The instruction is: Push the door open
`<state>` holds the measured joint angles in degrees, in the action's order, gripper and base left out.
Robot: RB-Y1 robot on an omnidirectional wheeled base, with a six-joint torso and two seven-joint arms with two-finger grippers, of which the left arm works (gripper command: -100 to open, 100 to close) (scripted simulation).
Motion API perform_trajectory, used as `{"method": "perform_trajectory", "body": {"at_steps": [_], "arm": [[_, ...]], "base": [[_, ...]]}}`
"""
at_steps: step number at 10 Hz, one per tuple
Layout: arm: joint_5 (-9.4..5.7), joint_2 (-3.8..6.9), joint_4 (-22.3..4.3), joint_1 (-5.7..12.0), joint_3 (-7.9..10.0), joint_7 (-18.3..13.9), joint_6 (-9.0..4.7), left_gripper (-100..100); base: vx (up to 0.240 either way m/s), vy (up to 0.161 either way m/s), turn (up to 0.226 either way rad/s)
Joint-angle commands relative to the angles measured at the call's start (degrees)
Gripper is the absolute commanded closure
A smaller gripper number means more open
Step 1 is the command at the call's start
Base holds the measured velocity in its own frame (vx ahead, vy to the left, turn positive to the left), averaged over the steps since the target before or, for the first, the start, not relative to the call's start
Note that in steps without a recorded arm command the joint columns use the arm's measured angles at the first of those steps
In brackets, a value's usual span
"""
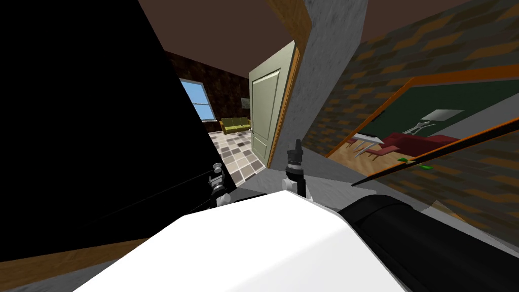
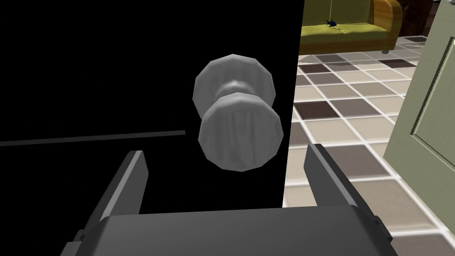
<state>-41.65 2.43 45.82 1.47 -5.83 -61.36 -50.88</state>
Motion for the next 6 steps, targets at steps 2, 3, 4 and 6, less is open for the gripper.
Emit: {"method": "perform_trajectory", "body": {"at_steps": [2,3,4,6], "arm": [[-0.20,-0.42,-0.06,0.05,0.25,-0.22,0.18,-100],[-0.28,-0.95,-0.14,0.12,0.35,-0.31,0.22,-100],[-0.23,-0.68,-0.06,0.08,0.29,-0.20,0.21,-100],[-0.23,-0.68,-0.06,0.08,0.29,-0.20,0.21,100]], "base": [[0.178,0.076,-0.023],[0.171,0.075,-0.016],[0.074,0.035,-0.007],[-0.014,-0.010,-0.006]]}}
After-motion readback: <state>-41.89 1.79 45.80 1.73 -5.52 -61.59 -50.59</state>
